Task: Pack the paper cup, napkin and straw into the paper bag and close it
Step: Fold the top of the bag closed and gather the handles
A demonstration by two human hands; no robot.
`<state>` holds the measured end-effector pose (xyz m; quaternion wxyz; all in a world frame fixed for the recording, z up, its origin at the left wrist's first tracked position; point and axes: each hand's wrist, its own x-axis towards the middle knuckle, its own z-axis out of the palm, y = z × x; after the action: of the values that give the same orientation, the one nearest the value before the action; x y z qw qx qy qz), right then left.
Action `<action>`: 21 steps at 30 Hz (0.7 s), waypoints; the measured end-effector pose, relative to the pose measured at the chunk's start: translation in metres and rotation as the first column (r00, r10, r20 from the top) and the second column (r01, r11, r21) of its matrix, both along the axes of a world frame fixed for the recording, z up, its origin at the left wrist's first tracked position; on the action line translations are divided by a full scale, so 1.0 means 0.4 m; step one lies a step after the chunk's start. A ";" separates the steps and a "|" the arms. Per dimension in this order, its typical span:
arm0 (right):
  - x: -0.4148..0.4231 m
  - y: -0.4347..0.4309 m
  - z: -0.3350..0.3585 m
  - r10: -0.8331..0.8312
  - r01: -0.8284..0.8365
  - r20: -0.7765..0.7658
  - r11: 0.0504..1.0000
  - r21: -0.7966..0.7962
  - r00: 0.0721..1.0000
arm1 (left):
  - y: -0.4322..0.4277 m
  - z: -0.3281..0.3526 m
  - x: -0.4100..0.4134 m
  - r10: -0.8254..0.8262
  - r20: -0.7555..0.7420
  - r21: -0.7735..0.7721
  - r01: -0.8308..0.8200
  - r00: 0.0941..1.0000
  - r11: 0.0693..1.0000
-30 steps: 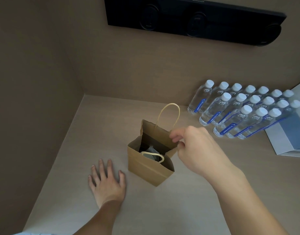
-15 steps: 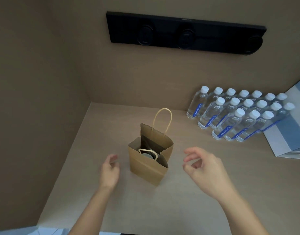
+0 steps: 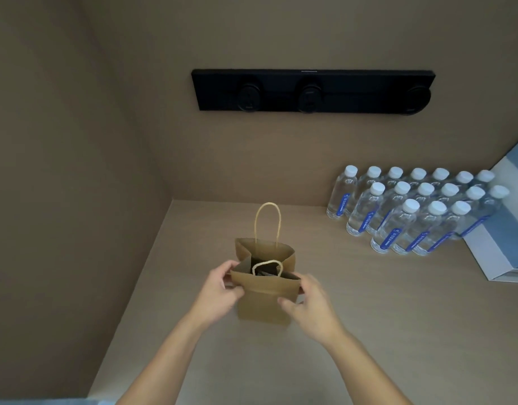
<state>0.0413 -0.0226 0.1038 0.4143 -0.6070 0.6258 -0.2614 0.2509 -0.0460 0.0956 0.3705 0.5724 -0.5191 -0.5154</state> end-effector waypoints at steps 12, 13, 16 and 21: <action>-0.028 -0.057 -0.039 -0.123 0.106 0.281 0.992 0.075 0.952 | -0.003 -0.027 0.041 -0.045 0.364 -0.141 0.103 0.930 0.985; -0.026 -0.059 -0.040 -0.171 0.154 0.302 0.985 0.082 0.938 | -0.004 -0.030 0.039 -0.031 0.359 -0.150 0.090 0.933 0.985; -0.025 -0.066 -0.047 -0.273 0.274 0.404 0.960 0.058 0.873 | -0.004 -0.036 0.033 0.041 0.291 -0.145 0.001 0.956 0.989; -0.024 -0.051 -0.039 -0.227 0.223 0.471 0.973 0.065 0.853 | 0.003 -0.042 0.028 0.116 0.154 -0.136 -0.096 0.981 0.986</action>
<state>0.0317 -0.0429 0.0880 0.5240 -0.4453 0.5728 -0.4462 0.2619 -0.0447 0.0789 0.3903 0.6141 -0.5482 -0.4124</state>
